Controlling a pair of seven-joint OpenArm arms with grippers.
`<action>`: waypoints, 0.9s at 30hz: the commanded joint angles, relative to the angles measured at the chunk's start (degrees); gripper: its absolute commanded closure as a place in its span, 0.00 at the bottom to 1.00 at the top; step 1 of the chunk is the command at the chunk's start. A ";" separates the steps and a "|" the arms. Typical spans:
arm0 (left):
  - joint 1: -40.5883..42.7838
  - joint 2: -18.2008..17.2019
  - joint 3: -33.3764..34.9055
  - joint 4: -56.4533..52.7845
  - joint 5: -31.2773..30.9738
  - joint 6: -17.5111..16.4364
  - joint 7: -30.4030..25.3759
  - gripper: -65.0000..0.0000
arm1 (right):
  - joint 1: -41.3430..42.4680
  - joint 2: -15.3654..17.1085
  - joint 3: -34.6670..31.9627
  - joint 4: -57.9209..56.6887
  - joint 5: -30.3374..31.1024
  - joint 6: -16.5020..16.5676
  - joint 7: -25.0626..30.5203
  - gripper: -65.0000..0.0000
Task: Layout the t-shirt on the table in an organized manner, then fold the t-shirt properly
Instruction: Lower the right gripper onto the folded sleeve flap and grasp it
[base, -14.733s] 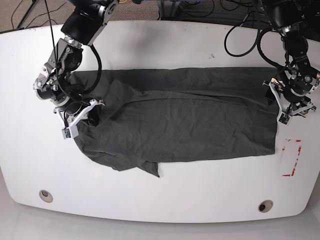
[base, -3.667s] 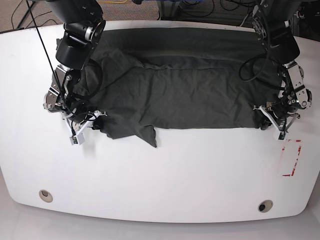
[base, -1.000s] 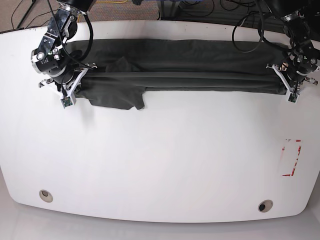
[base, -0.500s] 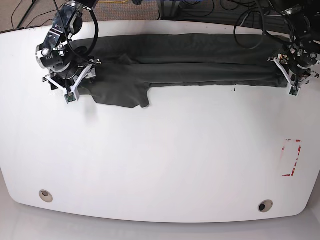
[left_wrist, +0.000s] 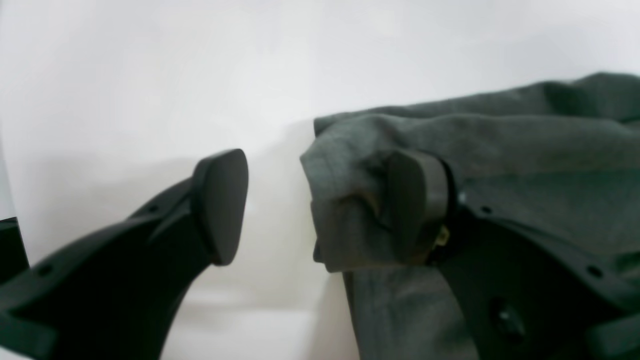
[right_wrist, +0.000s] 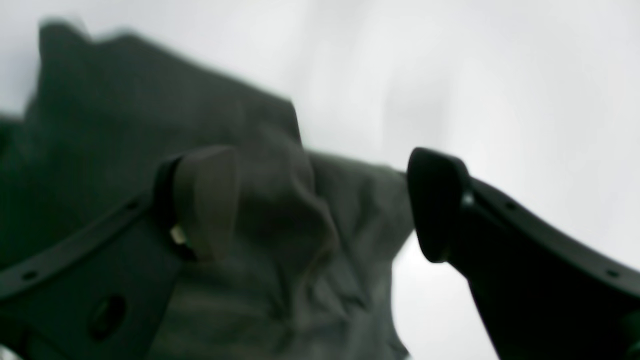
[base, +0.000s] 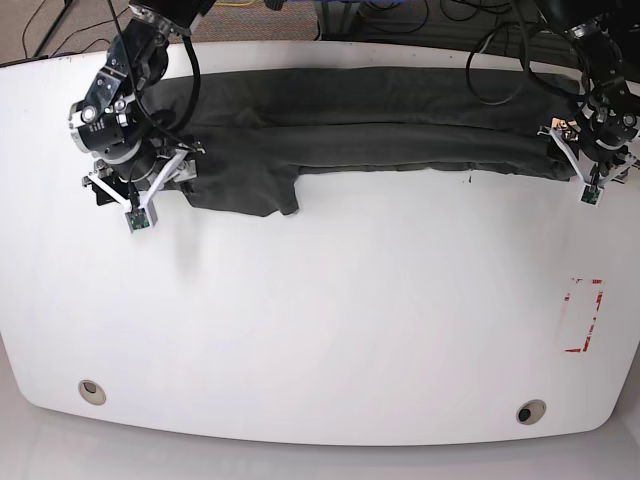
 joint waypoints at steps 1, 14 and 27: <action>-1.32 -1.45 -0.22 1.00 -0.35 0.12 -0.80 0.38 | 2.89 -0.86 -0.22 -1.38 0.59 0.14 1.05 0.23; -1.67 -1.54 -0.31 1.00 -0.35 0.12 -0.80 0.39 | 8.78 -0.95 -0.22 -15.54 0.94 0.14 1.40 0.23; -1.76 -1.54 -0.31 1.00 -0.35 0.12 -0.80 0.39 | 7.90 -1.03 -1.72 -21.78 0.94 0.14 5.89 0.23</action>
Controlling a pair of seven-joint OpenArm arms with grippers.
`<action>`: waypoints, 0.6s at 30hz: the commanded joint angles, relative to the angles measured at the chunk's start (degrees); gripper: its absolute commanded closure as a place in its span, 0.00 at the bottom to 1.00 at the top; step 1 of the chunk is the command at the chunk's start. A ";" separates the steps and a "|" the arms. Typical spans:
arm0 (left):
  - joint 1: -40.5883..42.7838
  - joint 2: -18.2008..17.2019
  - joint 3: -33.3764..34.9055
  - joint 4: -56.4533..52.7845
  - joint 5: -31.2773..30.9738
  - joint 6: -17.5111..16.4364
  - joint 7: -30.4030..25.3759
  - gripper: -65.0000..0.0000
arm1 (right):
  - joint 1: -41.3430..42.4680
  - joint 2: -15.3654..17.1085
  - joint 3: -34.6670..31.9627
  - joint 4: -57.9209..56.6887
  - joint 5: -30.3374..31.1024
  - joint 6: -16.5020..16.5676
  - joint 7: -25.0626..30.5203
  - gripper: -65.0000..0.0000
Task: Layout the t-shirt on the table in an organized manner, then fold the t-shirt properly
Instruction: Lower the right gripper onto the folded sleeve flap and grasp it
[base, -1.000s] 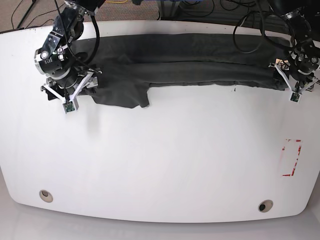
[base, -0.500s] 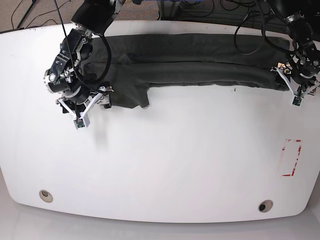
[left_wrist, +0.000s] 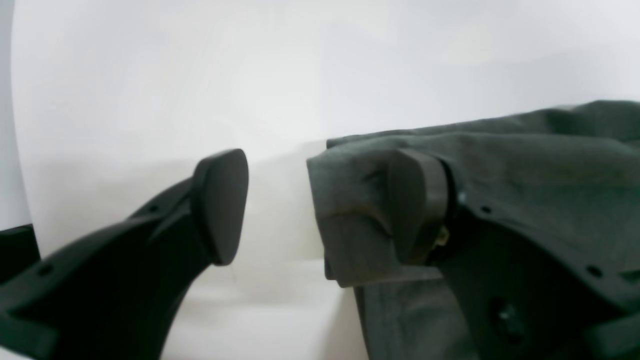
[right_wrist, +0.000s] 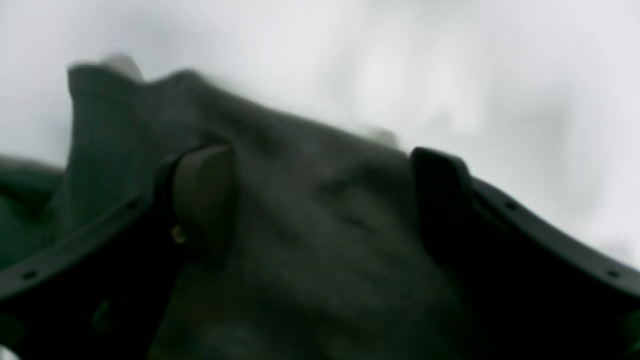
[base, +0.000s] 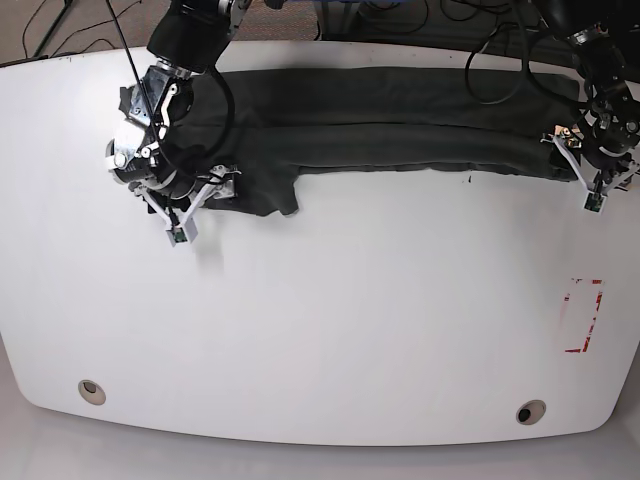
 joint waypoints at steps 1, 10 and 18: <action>-0.49 -1.03 -0.29 1.03 -0.33 0.12 -0.94 0.39 | 0.54 0.23 -0.41 0.78 0.81 0.03 1.43 0.23; -0.49 -1.03 -0.29 0.94 -0.33 0.12 -0.94 0.39 | 0.36 -0.56 -1.37 0.78 0.81 0.03 2.04 0.63; -0.49 -1.03 -0.29 0.76 -0.33 0.12 -0.94 0.39 | 0.54 -0.65 -1.46 2.36 1.52 0.03 2.04 1.00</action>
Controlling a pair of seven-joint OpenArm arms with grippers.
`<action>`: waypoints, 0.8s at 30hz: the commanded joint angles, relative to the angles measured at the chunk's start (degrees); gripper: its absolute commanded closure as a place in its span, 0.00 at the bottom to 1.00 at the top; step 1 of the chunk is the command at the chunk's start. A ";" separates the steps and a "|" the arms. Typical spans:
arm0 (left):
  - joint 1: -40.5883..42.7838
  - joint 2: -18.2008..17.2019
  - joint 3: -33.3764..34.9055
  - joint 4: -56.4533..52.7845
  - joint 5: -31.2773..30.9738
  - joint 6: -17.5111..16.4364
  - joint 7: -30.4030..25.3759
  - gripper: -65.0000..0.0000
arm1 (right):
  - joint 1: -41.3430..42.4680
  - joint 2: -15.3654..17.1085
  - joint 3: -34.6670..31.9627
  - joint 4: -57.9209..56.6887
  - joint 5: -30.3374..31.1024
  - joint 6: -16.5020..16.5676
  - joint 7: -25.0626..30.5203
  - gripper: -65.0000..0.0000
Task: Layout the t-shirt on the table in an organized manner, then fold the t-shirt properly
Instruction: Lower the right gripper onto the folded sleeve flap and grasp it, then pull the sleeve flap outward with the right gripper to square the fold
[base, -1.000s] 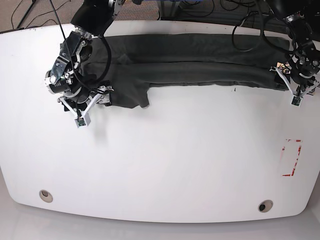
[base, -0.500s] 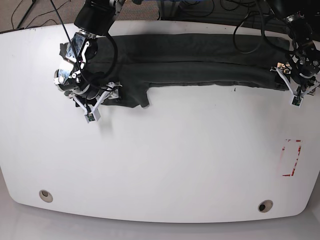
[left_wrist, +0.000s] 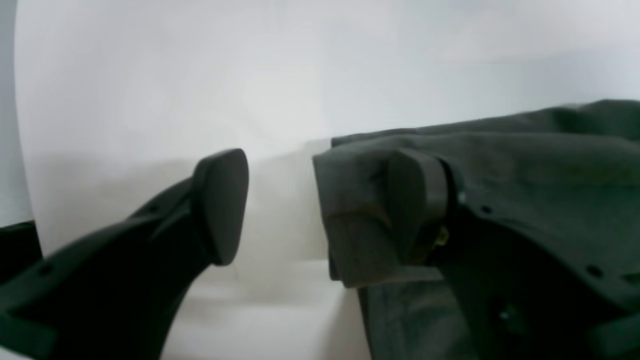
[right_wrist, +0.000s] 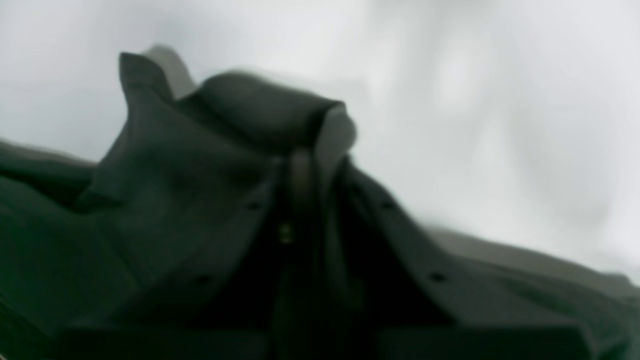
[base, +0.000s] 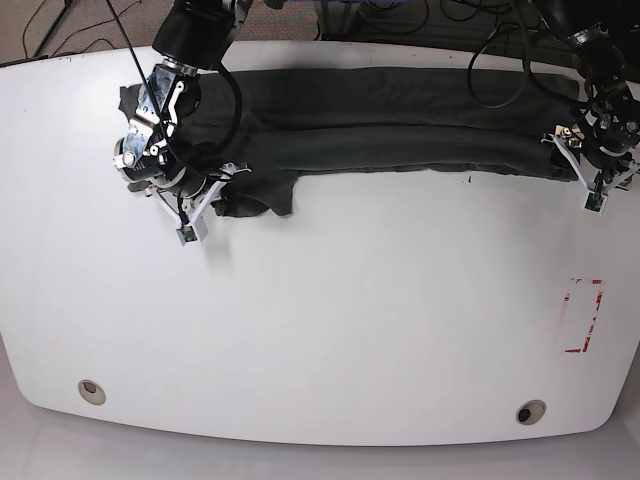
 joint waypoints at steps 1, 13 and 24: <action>-0.49 -1.06 -0.29 0.67 -0.33 0.14 -0.94 0.39 | 1.17 0.12 -0.11 2.76 2.04 0.08 0.91 1.00; -0.49 -0.97 -0.11 0.50 -0.33 0.14 -1.02 0.39 | -2.96 1.44 -0.11 13.66 16.73 0.08 -5.86 1.00; -0.49 -0.97 -0.11 0.50 -0.24 0.14 -1.02 0.39 | -12.81 5.83 -0.11 20.87 35.80 0.08 -12.72 1.00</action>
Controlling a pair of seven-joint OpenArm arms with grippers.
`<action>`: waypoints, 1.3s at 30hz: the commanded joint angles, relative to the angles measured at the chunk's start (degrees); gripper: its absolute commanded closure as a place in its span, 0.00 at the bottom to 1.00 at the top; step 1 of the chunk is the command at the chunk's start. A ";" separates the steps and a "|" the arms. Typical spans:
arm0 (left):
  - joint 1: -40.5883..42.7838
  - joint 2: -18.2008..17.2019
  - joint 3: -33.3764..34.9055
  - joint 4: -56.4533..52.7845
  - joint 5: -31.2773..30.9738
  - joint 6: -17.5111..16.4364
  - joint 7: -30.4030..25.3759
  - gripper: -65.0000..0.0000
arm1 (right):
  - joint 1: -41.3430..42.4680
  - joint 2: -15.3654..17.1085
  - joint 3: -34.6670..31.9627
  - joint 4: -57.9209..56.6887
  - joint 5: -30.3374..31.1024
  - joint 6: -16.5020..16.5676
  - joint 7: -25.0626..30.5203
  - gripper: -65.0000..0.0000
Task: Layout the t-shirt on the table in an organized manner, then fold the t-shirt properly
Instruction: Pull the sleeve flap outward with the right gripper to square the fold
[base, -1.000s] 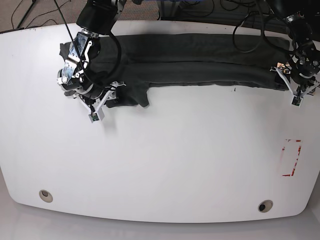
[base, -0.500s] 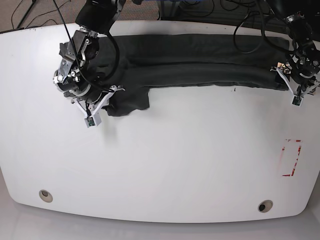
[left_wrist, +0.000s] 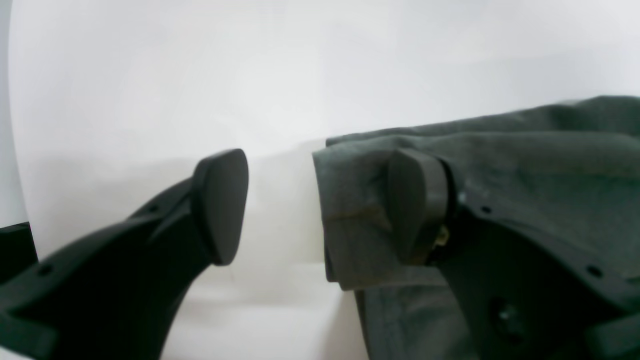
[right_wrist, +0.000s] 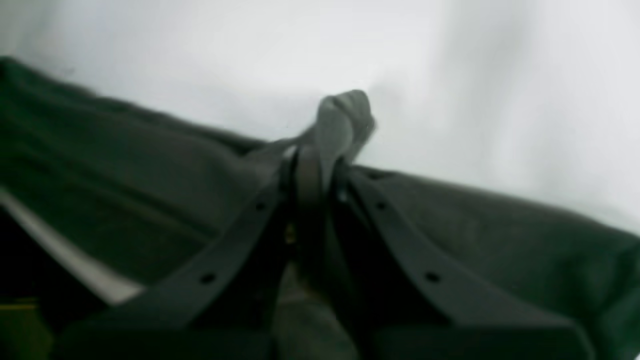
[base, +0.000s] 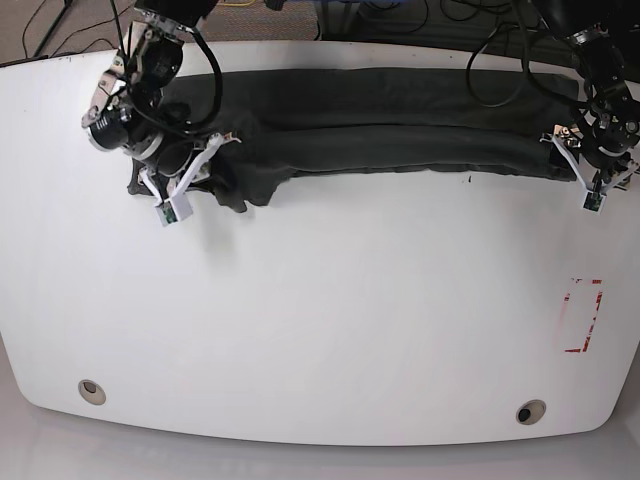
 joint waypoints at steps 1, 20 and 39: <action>-0.38 -0.97 -0.22 0.89 -0.24 0.14 -0.98 0.39 | -1.88 1.90 -0.08 1.72 4.45 0.34 0.22 1.00; -0.03 -0.88 -0.22 0.89 -0.06 0.14 -0.98 0.39 | -13.31 15.44 -0.17 1.46 28.45 0.34 -0.75 0.97; 2.61 -0.79 -0.22 1.51 -0.33 0.14 -0.98 0.39 | -15.24 22.03 -7.20 1.54 28.45 0.34 -0.48 0.33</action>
